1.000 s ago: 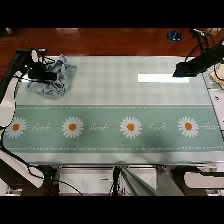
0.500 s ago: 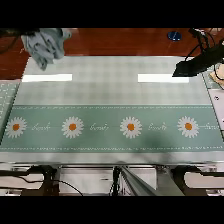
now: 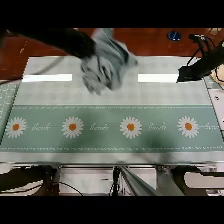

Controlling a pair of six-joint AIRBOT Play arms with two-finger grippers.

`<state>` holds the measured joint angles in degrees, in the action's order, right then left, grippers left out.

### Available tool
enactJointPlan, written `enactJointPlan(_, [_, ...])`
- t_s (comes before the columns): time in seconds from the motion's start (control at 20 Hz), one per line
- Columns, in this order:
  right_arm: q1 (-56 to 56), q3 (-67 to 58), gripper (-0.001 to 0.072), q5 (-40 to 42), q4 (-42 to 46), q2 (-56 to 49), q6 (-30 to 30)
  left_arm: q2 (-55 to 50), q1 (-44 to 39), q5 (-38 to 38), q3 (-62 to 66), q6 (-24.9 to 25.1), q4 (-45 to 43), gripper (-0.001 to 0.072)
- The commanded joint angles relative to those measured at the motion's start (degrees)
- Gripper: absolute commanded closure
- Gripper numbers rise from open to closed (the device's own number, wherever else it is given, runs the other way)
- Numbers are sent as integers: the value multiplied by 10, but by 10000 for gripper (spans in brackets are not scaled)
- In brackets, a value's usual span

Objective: Fold the shirts.

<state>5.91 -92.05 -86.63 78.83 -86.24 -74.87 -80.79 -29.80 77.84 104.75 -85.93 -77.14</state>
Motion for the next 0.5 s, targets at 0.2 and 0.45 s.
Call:
enactJointPlan(0.2, [0, 0, 409, -21, 14, 0, -9, -86, -130, -118, -207, 16, 12, 679])
enactJointPlan(0.45, [0, 0, 408, -24, 14, 0, -9, -51, -47, -80, -89, 86, 5, 269])
